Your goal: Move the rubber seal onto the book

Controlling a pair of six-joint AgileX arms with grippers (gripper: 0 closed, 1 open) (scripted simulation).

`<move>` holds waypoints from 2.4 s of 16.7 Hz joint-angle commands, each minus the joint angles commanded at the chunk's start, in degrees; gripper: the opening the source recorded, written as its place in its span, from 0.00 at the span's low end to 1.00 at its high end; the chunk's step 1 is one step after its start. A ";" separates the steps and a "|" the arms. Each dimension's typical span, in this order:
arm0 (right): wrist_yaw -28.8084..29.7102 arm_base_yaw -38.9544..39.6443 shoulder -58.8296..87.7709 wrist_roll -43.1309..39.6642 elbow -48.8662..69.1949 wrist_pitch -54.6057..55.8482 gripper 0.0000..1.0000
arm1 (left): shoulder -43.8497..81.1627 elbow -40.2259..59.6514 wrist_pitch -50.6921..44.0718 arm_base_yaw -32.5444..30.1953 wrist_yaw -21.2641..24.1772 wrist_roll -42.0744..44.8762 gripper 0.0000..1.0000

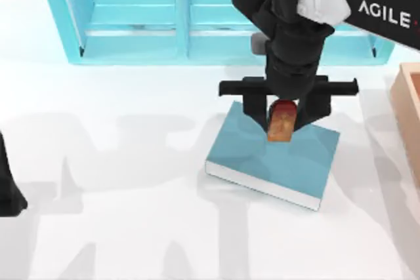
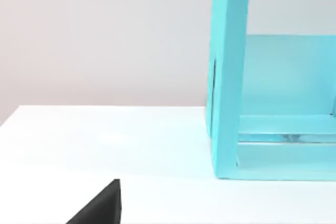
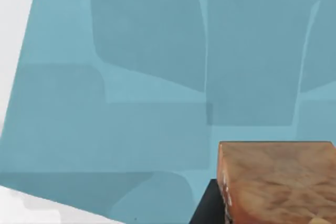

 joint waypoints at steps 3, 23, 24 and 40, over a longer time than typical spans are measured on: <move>-0.12 -0.20 -0.12 0.04 -0.10 -0.21 0.00 | 0.00 0.00 0.00 0.00 0.00 0.00 1.00; 0.00 -0.01 -0.11 -0.01 0.96 -1.07 0.98 | 0.00 0.00 0.00 0.00 0.00 0.00 1.00; 0.00 -0.01 -0.11 -0.01 0.96 -1.07 1.00 | 0.00 0.00 0.00 0.00 0.00 0.00 1.00; 0.04 -0.12 -0.08 -0.01 5.70 -5.88 1.00 | 0.00 0.00 0.00 0.00 0.00 0.00 1.00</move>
